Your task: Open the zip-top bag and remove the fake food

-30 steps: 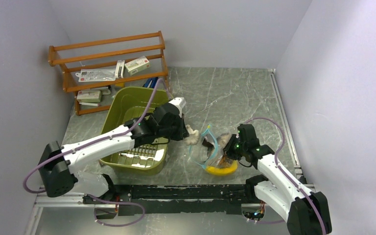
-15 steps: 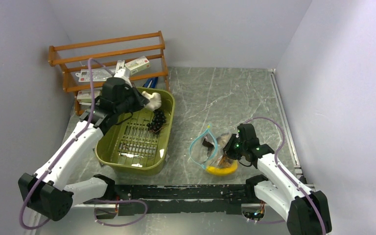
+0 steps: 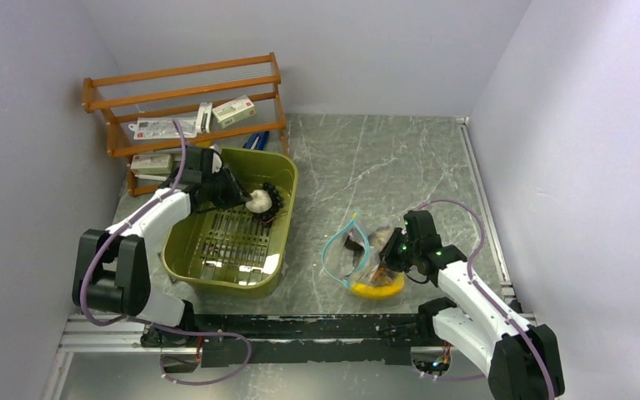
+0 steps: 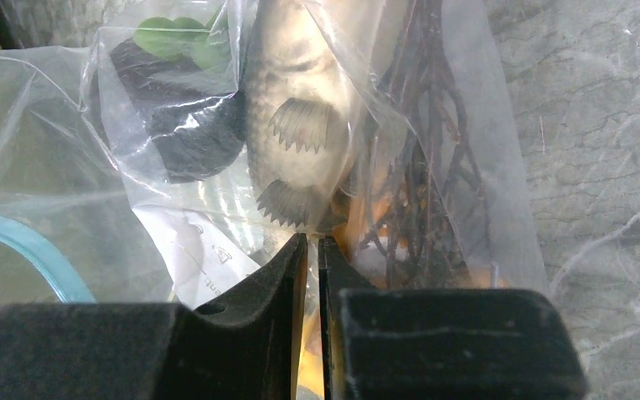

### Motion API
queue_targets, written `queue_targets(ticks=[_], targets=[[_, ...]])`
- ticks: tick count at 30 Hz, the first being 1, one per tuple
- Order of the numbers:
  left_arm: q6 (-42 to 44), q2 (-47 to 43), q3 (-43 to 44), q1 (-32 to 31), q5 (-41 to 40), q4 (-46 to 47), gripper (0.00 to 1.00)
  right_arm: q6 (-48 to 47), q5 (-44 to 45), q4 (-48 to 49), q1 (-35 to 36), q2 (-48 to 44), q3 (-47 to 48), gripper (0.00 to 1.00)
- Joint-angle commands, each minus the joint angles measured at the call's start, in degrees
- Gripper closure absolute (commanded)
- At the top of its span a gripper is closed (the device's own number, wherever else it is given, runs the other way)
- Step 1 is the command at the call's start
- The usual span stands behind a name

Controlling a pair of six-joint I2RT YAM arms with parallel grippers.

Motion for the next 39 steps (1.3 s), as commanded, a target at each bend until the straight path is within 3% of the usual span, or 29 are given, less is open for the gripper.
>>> queue_targets(ticks=[1, 2, 9, 15, 19, 21, 23, 29, 35, 39], targets=[[1.85, 0.79, 3.69, 0.88, 1.58, 2.20, 0.51, -0.43, -0.68, -0.87, 0.19, -1.00, 0.17, 0.88], [2.26, 0.45, 3.67, 0.94, 0.98, 1.81, 0.45, -0.52, -0.61, -1.01, 0.17, -1.12, 0.13, 0.88], [2.70, -5.75, 2.88, 1.56, -2.89, -1.57, 0.22, -0.41, -0.83, -0.88, 0.18, -1.10, 0.74, 0.87], [2.39, -11.88, 5.87, 1.56, -4.17, -5.68, 0.15, -0.63, -1.00, -0.83, 0.22, -0.88, 1.33, 0.87], [2.07, -15.07, 6.85, 0.71, 4.74, -1.97, 0.20, -0.45, -0.92, -0.40, 0.17, -1.64, 1.19, 0.87], [2.83, -16.29, 7.27, -2.81, 4.87, 0.37, 0.20, -0.37, -0.71, 0.20, 0.17, -1.63, 1.08, 0.87], [5.14, -16.04, 9.12, -10.19, 1.71, 0.45, 0.21, -0.20, -0.25, 0.26, 0.18, -0.87, 1.25, 0.87], [7.45, -8.78, 13.64, -26.95, 2.16, -0.57, 0.29, 0.72, 0.11, -0.23, 0.24, -2.19, 1.62, 0.88], [6.68, 0.79, 16.39, -37.89, 1.36, -2.14, 0.35, 0.65, 1.75, -4.25, 0.18, -7.72, 3.79, 0.85], [5.67, 6.20, 19.09, -41.84, -0.08, -2.83, 0.39, 0.56, 2.32, -6.72, 0.19, -9.04, 5.65, 0.85]])
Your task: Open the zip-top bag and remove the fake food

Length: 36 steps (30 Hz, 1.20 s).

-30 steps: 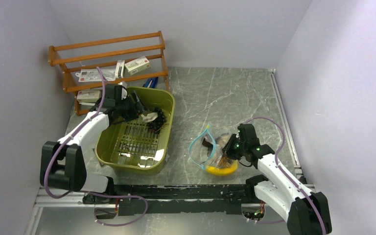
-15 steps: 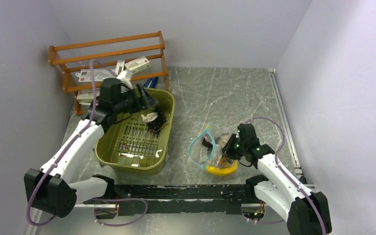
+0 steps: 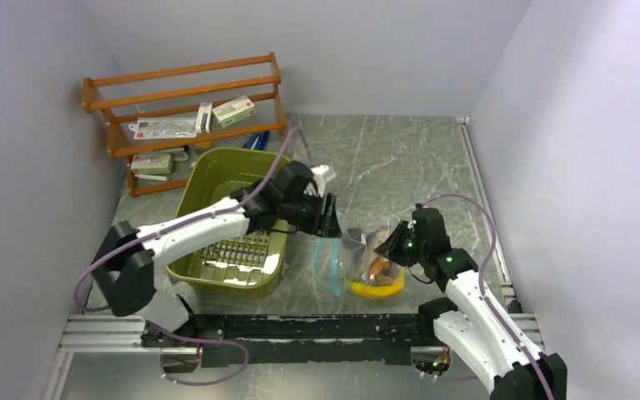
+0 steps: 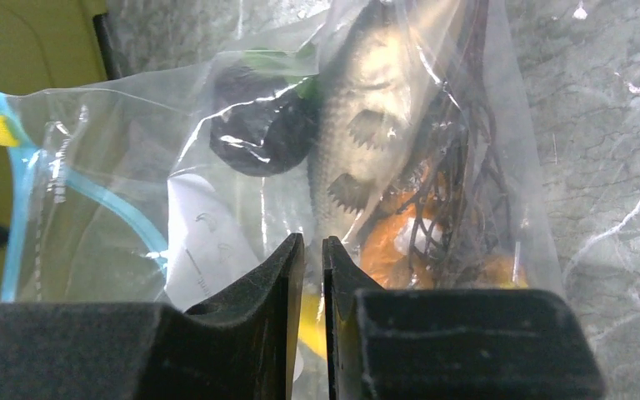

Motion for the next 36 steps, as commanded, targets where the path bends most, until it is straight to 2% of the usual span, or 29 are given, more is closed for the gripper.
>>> queue_targets(ticks=[1, 3, 5, 11, 16, 19, 22, 26, 30, 36], targets=[[-1.66, 4.83, 5.35, -3.65, -3.20, -3.22, 0.42, 0.08, 1.69, -4.11, 0.17, -1.35, 3.52, 0.85], [-3.91, 6.25, 6.18, -4.44, -7.39, -5.54, 0.46, -0.17, 2.37, -5.51, 0.25, -1.75, 5.22, 0.85], [-5.71, 5.67, 5.34, -4.85, -10.85, -5.77, 0.44, -0.50, 4.44, -7.66, 0.19, -2.18, 7.33, 0.85], [-10.77, -1.43, -0.18, -4.84, -17.97, -4.77, 0.37, -1.33, 9.14, -12.05, 0.17, -3.35, 10.33, 0.84], [-15.01, -8.84, -6.41, -4.87, -21.42, -2.98, 0.40, -0.78, 8.38, -10.59, 0.22, -2.60, 8.84, 0.83], [-16.79, -11.56, -9.30, -4.83, -20.41, -2.26, 0.48, -0.37, 7.42, -9.44, 0.17, -1.70, 7.86, 0.83], [-16.88, -10.12, -9.48, -4.87, -16.77, -3.77, 0.68, -0.06, 6.99, -8.98, 0.22, -1.29, 7.43, 0.83], [-17.53, -8.05, -10.78, -5.10, -11.87, -1.72, 0.80, 0.03, 7.21, -9.11, 0.24, -1.68, 7.27, 0.83], [-18.43, -6.48, -12.42, -5.46, -8.06, 3.48, 0.81, 0.18, 8.45, -9.96, 0.18, -1.92, 8.14, 0.83], [-20.72, 0.01, -11.52, -7.97, -5.16, 10.33, 0.78, -4.26, 11.21, -8.13, 0.15, 2.88, 15.99, 0.80]])
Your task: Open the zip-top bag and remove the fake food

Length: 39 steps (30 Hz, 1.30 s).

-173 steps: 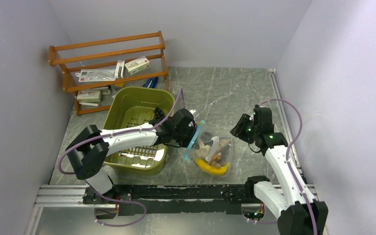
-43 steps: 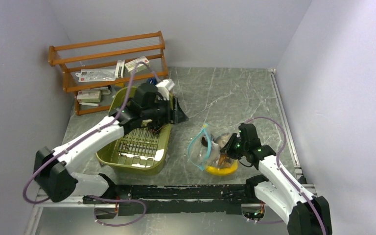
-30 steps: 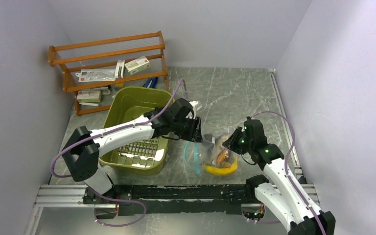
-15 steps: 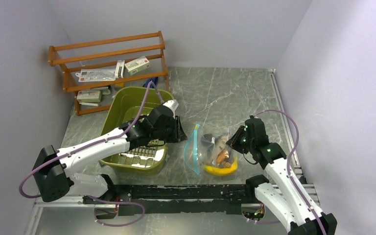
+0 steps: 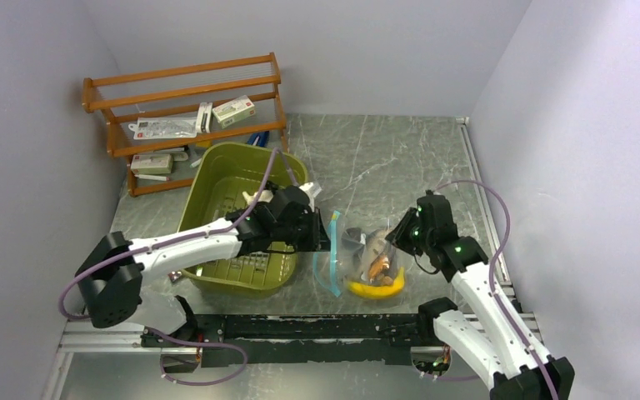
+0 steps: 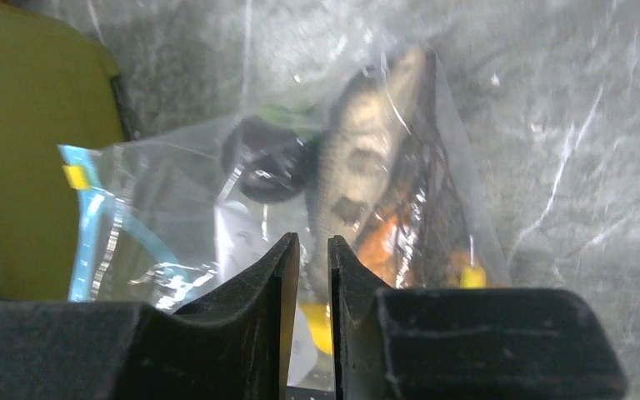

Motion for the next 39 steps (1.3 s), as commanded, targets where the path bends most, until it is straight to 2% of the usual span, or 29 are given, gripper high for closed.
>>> queue_targets(ticks=[1, 4, 8, 17, 32, 36, 39], targets=[[-2.41, 6.17, 0.15, -2.19, 4.05, 6.87, 0.77, -4.15, 3.03, 2.49, 0.12, 4.25, 6.76, 0.80], [-2.51, 9.25, 2.66, -2.50, 3.05, 5.76, 0.76, -6.97, 0.99, 2.64, 0.09, 9.41, 9.83, 0.80], [-1.72, 7.97, 3.60, -2.49, -1.20, 2.16, 0.76, -8.15, -2.45, 3.98, 0.17, 12.74, 9.37, 0.82], [-0.35, 5.65, 3.79, -2.48, -5.29, -2.85, 0.75, -6.24, -4.59, 7.04, 0.12, 9.76, 3.11, 0.82], [0.20, 1.52, 5.02, -2.47, -12.59, -9.85, 0.74, -4.52, -6.69, 7.74, 0.10, 7.38, -0.05, 0.82], [0.58, 1.04, 4.82, -2.46, -11.73, -9.45, 0.73, -4.12, -7.14, 7.91, 0.09, 6.98, -0.16, 0.82], [1.48, 1.07, 6.23, -2.48, -11.45, -10.36, 0.68, -4.28, -6.98, 7.40, 0.04, 6.94, 0.23, 0.82]])
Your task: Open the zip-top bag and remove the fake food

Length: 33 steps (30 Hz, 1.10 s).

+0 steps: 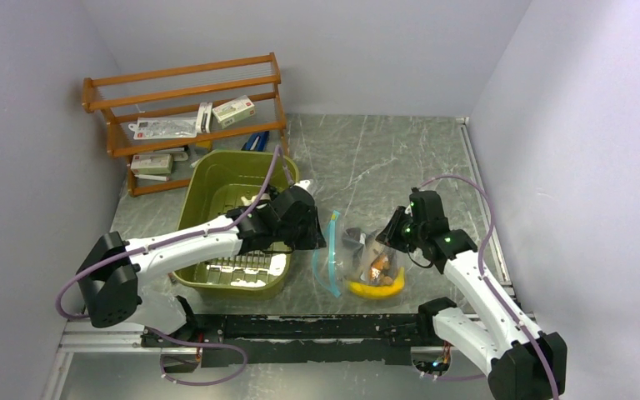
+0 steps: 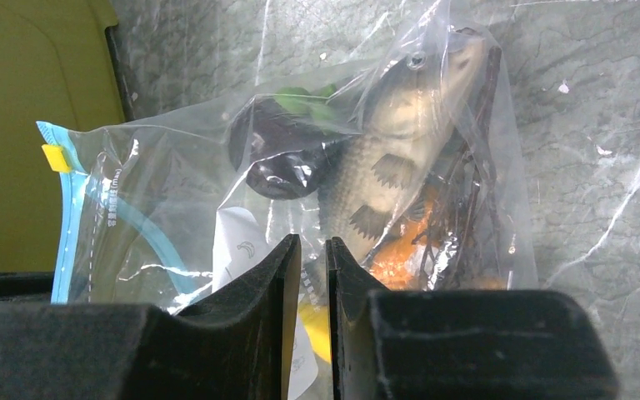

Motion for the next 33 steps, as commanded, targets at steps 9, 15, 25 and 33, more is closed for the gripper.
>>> queue_targets(ticks=[9, 15, 25, 33], targets=[[4.77, 1.41, 8.27, -1.35, -3.53, -8.26, 0.55, 0.82, -0.86, 0.94, 0.11, -1.30, -0.57, 0.82], [2.83, 2.39, 6.59, -2.45, -2.30, -7.41, 0.63, 1.10, -0.85, 1.28, 0.15, -1.19, -1.00, 0.82], [0.42, 0.91, 5.35, -3.61, -4.62, -6.80, 0.71, 0.75, -1.13, 1.37, 0.14, -0.50, -1.18, 0.82], [0.17, -1.58, 6.20, -3.85, -5.08, -9.24, 0.70, 1.08, -1.35, 2.04, 0.14, -0.59, -1.72, 0.82]])
